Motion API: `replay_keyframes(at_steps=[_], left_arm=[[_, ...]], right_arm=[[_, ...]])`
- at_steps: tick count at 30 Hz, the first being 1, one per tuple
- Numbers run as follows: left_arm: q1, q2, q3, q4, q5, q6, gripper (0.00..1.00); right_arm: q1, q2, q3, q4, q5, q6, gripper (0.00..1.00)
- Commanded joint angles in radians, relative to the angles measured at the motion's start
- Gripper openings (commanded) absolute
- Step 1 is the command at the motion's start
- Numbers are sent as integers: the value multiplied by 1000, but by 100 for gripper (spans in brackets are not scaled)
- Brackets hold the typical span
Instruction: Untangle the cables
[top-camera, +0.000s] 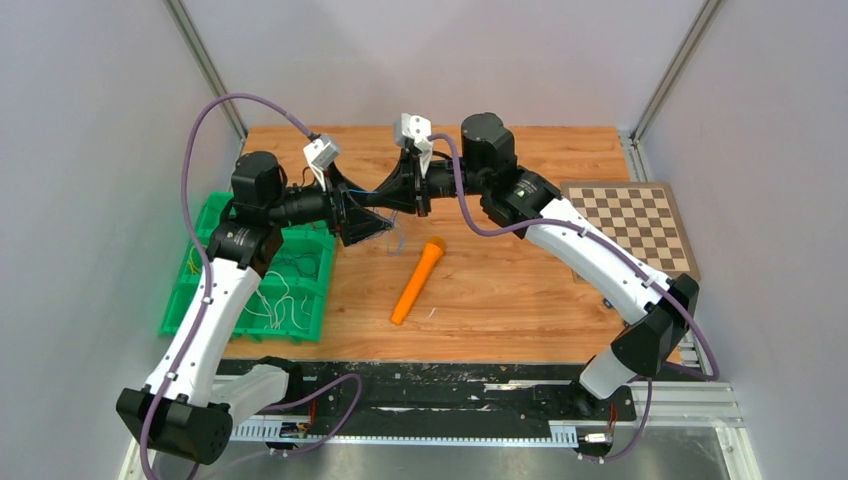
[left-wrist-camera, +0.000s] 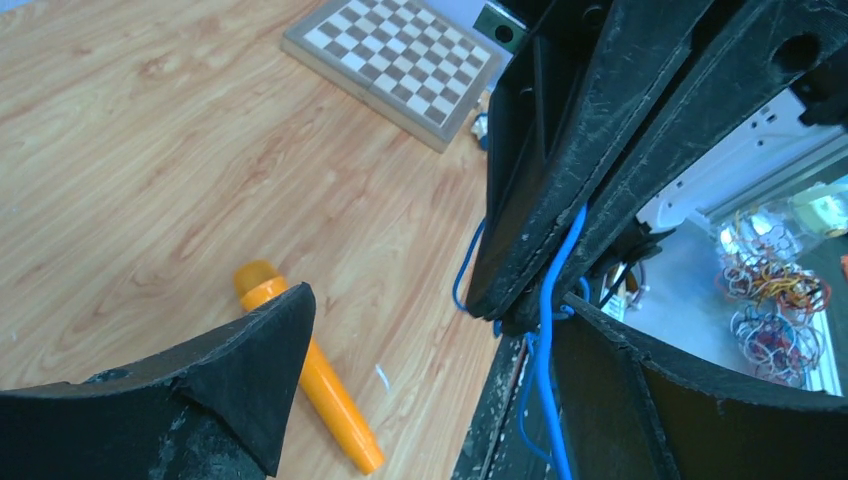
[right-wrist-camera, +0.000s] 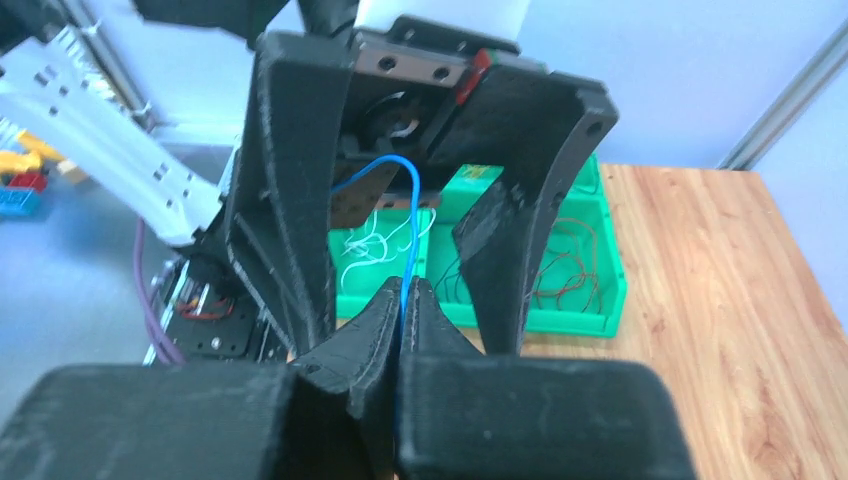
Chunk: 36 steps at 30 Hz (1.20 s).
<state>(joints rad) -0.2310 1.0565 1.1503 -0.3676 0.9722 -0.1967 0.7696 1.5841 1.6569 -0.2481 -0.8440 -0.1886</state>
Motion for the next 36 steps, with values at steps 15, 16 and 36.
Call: replay_keyframes(at_steps=[15, 16, 36], left_arm=[[-22, -23, -98, 345, -35, -349, 73], [-16, -26, -93, 337, -40, -341, 57], [447, -100, 171, -666, -343, 419, 0]], right_arm=[[40, 57, 30, 355, 200, 477, 0], [39, 53, 23, 356, 207, 482, 0], [-61, -110, -266, 100, 157, 108, 95]])
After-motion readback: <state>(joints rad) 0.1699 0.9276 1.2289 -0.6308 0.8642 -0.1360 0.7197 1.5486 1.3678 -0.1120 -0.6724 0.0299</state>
